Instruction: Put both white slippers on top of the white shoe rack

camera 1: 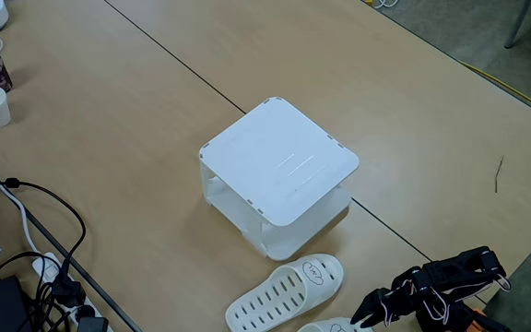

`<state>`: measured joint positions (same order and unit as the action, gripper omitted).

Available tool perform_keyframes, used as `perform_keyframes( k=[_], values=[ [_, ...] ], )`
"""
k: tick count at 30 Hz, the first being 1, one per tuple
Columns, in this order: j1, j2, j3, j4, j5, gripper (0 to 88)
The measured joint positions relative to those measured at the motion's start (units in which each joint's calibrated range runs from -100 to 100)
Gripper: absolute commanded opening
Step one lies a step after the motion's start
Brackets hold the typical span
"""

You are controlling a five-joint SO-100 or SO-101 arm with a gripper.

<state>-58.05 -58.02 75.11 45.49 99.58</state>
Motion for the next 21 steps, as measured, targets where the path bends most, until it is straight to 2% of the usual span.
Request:
perform_keyframes(
  k=[6,21],
  values=[
    [-0.07,0.08,-0.36,-4.21,0.00,12.7],
    [-0.07,10.06,-16.08,-3.43,0.00,13.3]
  ],
)
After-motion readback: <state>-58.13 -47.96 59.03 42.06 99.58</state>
